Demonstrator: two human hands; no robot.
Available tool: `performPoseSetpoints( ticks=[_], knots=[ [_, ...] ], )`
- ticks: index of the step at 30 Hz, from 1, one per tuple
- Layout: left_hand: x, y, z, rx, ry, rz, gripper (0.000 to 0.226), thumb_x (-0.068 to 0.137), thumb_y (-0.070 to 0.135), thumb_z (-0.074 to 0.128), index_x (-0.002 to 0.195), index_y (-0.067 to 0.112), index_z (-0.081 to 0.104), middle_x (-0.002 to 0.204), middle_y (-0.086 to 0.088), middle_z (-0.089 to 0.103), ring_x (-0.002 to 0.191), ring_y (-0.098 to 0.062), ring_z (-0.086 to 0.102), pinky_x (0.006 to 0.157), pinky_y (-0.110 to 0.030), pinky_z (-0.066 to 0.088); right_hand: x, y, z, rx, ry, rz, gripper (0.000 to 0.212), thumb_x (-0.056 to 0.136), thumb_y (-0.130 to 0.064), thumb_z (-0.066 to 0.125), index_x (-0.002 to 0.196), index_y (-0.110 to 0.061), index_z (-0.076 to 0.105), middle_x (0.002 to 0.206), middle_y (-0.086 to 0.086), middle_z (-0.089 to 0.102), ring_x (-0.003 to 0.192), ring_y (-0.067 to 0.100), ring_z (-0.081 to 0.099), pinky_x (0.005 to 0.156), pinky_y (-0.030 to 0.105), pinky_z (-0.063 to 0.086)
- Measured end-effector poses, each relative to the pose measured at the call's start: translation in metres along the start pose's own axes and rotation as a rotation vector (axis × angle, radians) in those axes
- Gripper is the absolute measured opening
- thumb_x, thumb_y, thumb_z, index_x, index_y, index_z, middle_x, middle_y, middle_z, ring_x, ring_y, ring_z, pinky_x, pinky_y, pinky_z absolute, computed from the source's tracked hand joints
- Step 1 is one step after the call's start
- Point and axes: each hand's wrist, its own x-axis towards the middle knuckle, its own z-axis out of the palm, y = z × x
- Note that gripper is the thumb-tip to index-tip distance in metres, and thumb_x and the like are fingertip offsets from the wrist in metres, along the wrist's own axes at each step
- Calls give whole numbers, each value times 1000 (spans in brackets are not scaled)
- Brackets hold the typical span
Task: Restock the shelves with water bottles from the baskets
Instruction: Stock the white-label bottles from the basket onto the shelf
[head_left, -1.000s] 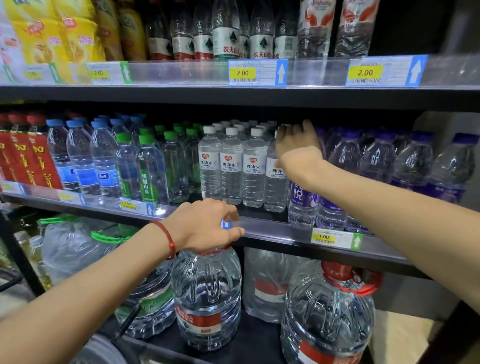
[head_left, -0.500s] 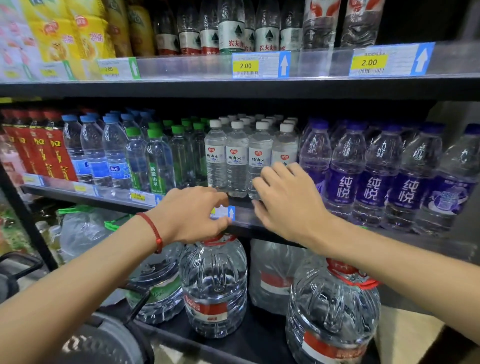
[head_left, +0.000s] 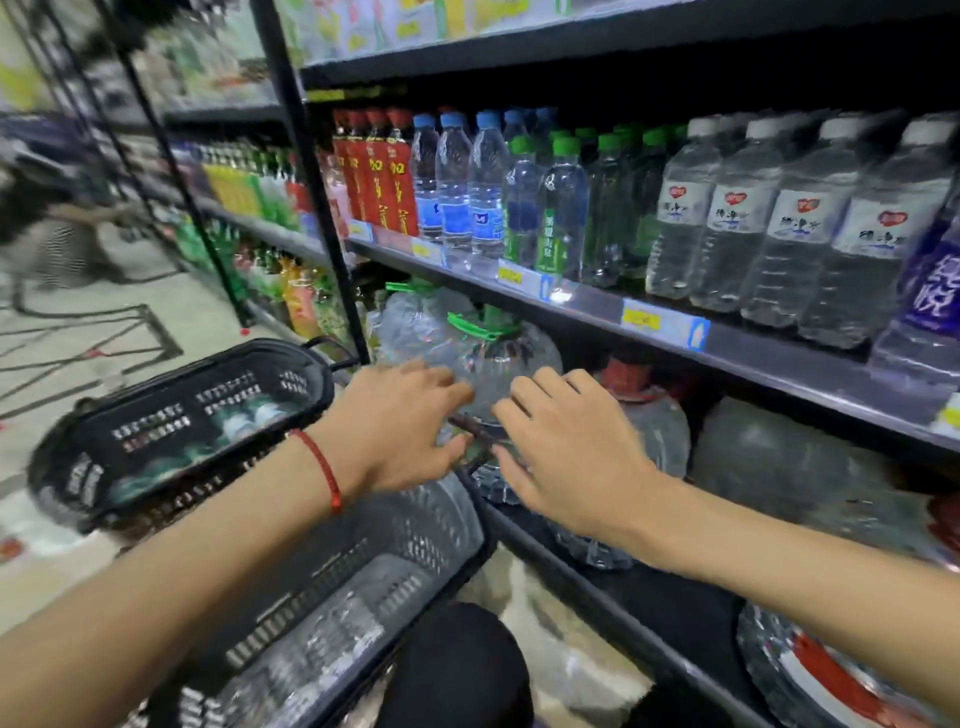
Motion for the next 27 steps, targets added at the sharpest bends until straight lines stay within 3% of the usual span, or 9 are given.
performPoseSetpoints(
  ticks=[4, 8, 13, 20, 23, 25, 27],
  knots=[
    [-62, -22, 20, 17, -66, -125, 47, 95, 60, 41, 128, 29, 53, 121, 3, 60, 117, -24, 59, 86, -41, 51, 21, -48, 22, 119, 2, -99, 28, 85, -43, 67, 88, -17, 58, 86, 5, 57, 84, 30, 54, 69, 42, 36],
    [-117, -35, 45, -11, -149, -240, 50, 93, 62, 38, 126, 28, 55, 117, 4, 61, 113, -22, 60, 85, -38, 53, 32, -96, 40, 253, -62, -173, 30, 85, -47, 68, 90, -18, 65, 87, 4, 62, 86, 28, 59, 70, 41, 44],
    [-160, -54, 82, -66, -248, -391, 61, 94, 62, 32, 136, 24, 54, 135, -1, 61, 123, -24, 58, 96, -45, 55, 49, -143, 70, 328, -131, -253, 30, 88, -46, 67, 99, -19, 70, 95, 3, 66, 91, 27, 61, 75, 41, 48],
    [-190, -83, 157, -130, -281, -472, 50, 95, 58, 39, 125, 23, 58, 115, 2, 63, 110, -22, 60, 84, -39, 53, 73, -194, 139, 356, -213, -302, 26, 85, -41, 72, 91, -16, 66, 87, 3, 62, 84, 28, 60, 72, 41, 48],
    [-200, -90, 193, -163, -305, -492, 44, 94, 56, 41, 115, 23, 60, 107, 3, 63, 105, -23, 62, 82, -41, 53, 79, -217, 182, 362, -409, -338, 30, 92, -39, 66, 104, -11, 66, 99, 8, 64, 97, 31, 60, 80, 43, 46],
    [-205, -93, 217, -194, -321, -504, 40, 93, 55, 45, 110, 22, 60, 102, 3, 62, 103, -24, 62, 81, -43, 54, 88, -234, 211, 338, -646, -318, 38, 102, -42, 52, 122, -11, 60, 121, 10, 62, 117, 32, 56, 92, 43, 43],
    [-210, -96, 239, -224, -347, -501, 36, 92, 55, 46, 104, 23, 57, 99, 3, 60, 102, -24, 62, 78, -41, 53, 98, -251, 245, 402, -905, -257, 44, 105, -45, 47, 129, -9, 60, 133, 13, 61, 126, 33, 55, 100, 42, 45]
  ],
)
